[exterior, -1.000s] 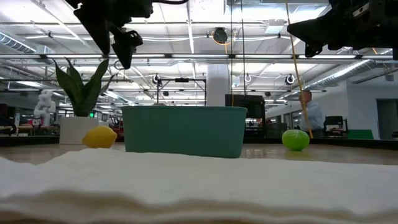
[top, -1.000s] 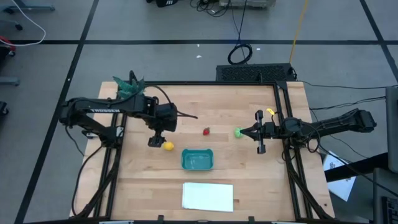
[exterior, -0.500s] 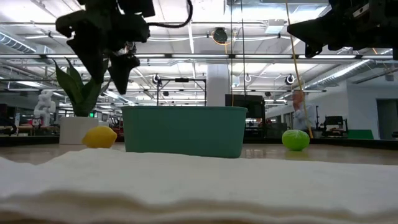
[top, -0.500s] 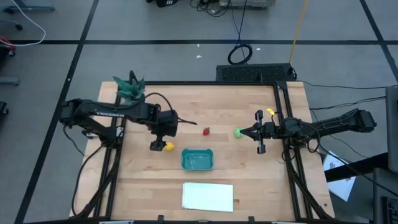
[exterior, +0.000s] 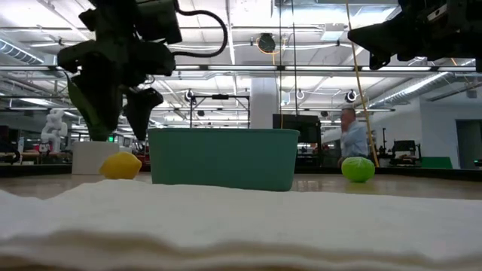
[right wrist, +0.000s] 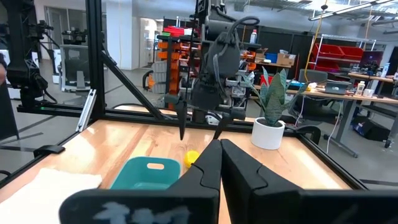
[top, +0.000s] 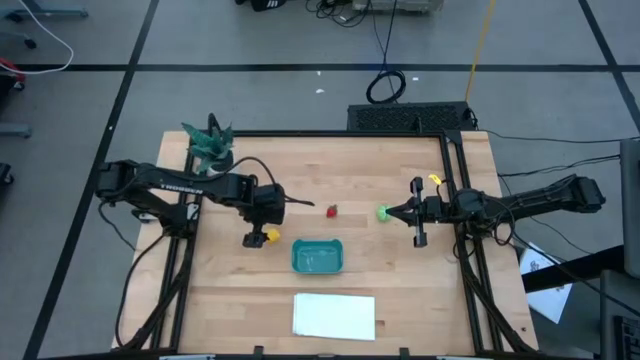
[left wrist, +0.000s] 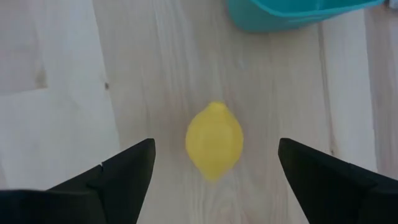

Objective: Pick and placing Produce into tupperware
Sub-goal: Put the yellow lemon into the blue bin

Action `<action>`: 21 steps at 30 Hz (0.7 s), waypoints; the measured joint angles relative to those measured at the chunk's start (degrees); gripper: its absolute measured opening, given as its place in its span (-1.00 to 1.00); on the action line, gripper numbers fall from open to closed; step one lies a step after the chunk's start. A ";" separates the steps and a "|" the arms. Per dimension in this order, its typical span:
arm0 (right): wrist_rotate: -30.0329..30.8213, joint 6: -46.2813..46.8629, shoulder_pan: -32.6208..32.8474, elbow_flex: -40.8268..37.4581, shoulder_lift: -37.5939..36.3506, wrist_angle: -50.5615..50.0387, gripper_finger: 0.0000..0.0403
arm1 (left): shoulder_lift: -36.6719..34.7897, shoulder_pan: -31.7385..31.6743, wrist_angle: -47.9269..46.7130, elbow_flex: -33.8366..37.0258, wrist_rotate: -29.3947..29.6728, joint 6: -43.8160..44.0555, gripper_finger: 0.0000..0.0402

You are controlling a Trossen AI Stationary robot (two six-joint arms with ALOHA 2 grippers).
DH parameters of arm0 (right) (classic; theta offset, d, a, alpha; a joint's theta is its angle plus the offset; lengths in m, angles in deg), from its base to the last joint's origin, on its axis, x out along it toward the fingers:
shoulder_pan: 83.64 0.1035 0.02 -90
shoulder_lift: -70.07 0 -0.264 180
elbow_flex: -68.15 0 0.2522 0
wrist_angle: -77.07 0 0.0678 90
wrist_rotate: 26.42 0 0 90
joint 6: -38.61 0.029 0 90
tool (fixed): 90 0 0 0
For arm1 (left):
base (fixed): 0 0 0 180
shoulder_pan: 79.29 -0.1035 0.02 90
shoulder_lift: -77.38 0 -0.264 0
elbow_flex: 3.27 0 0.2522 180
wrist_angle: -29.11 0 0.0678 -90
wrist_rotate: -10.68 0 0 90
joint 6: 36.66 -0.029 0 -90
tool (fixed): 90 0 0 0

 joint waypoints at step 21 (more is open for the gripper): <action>-0.01 -0.01 0.00 0.00 0.04 0.03 -1.00 | 0.39 -0.70 14.71 10.42 -2.26 1.41 0.73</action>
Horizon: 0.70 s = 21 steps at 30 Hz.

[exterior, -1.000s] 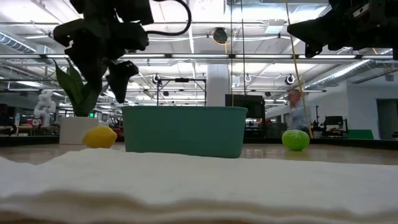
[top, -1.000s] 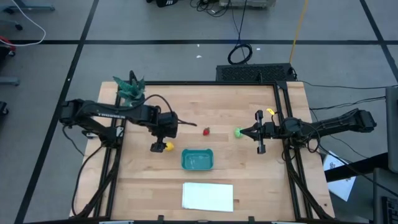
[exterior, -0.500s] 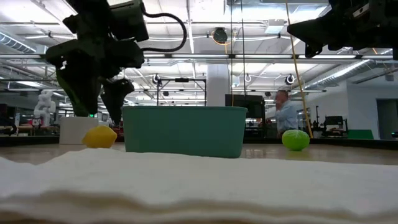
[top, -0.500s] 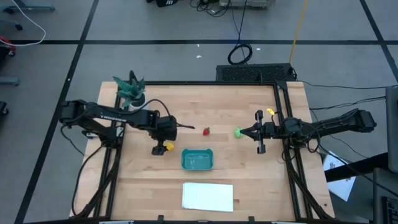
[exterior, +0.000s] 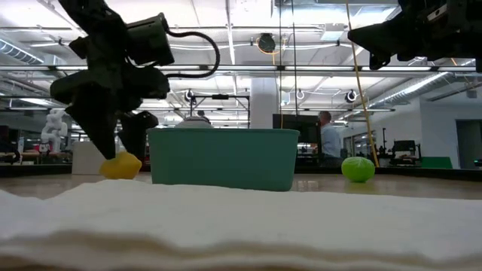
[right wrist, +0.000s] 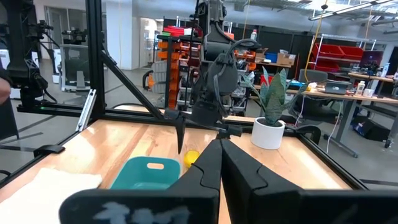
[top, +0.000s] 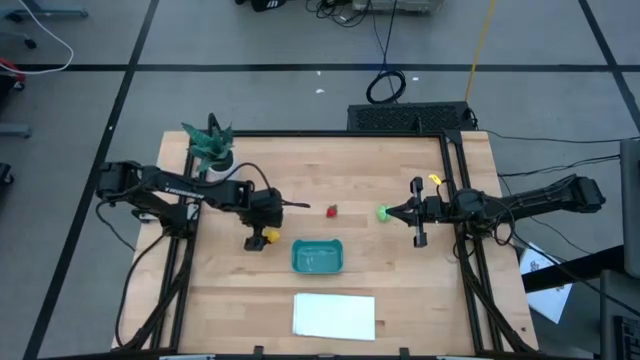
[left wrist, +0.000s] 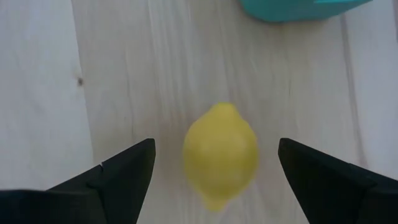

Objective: Pick and placing Produce into tupperware
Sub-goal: Put the yellow lemon into the blue bin

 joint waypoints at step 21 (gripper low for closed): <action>-0.01 -0.02 0.00 0.00 0.00 0.15 -1.00 | 0.00 0.00 8.48 4.69 2.91 -0.70 0.73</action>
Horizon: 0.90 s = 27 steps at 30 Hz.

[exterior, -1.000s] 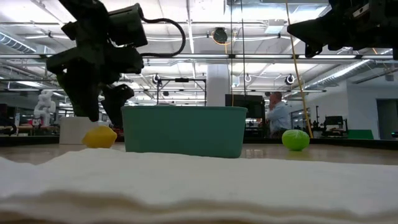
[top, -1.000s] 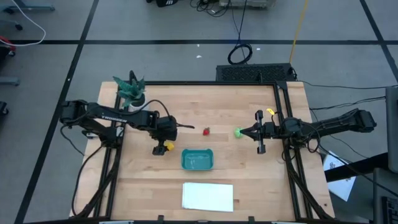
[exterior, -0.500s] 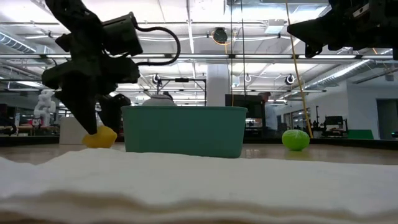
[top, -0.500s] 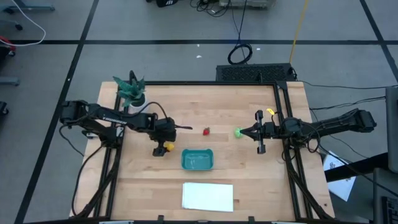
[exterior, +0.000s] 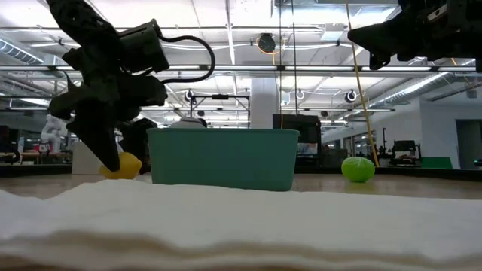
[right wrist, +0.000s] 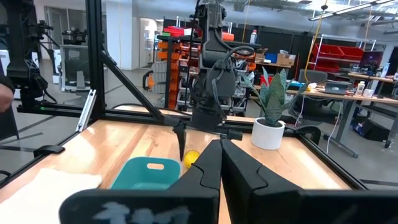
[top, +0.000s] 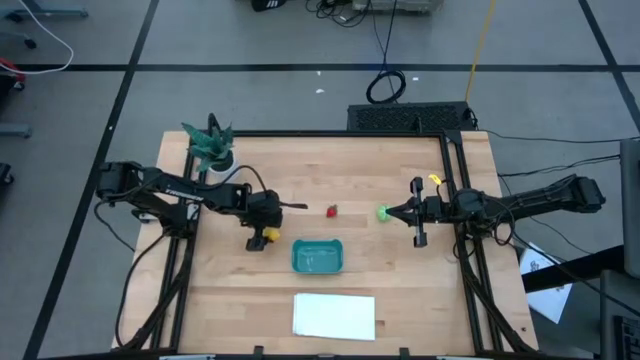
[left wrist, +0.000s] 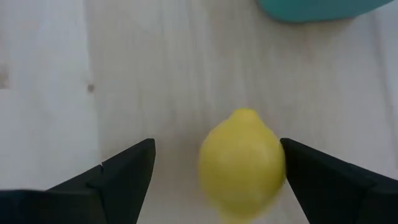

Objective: Pick and placing Produce into tupperware
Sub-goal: Put the yellow lemon into the blue bin

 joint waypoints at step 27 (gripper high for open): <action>0.02 0.00 0.00 0.00 0.00 0.04 -1.00 | -0.04 0.00 -0.86 -0.13 2.86 -3.29 0.05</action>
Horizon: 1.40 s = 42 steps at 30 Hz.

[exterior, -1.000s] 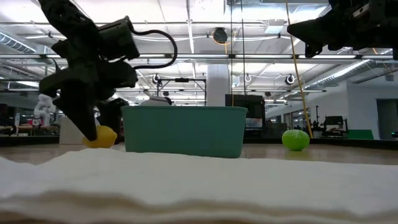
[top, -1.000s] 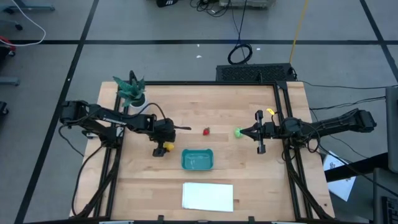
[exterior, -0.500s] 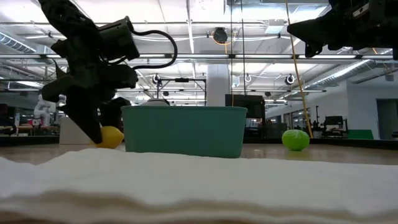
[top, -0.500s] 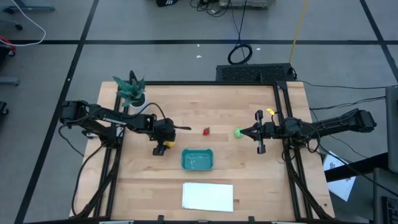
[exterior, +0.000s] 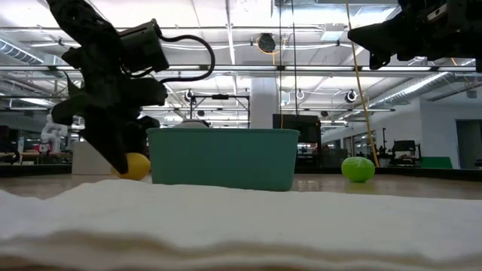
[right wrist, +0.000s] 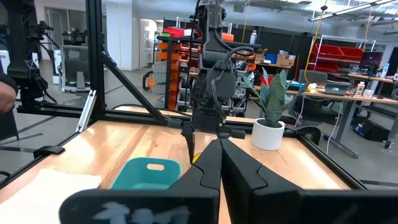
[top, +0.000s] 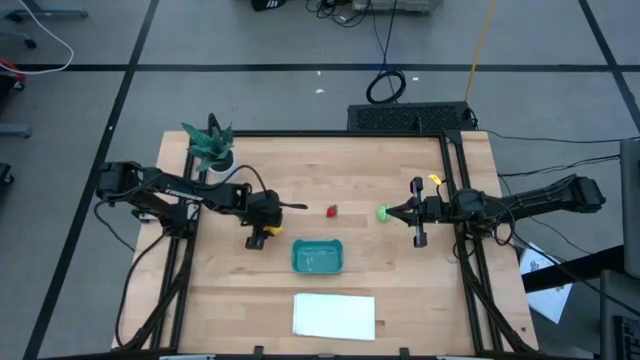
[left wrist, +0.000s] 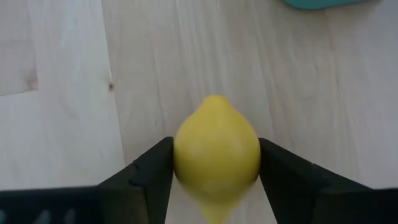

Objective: Pick and placing Produce into tupperware
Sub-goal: Put the yellow lemon into the blue bin

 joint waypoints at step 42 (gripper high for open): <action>0.00 0.00 0.00 0.00 0.00 0.00 -1.00 | 0.02 0.00 -36.89 -32.25 3.07 -5.31 0.05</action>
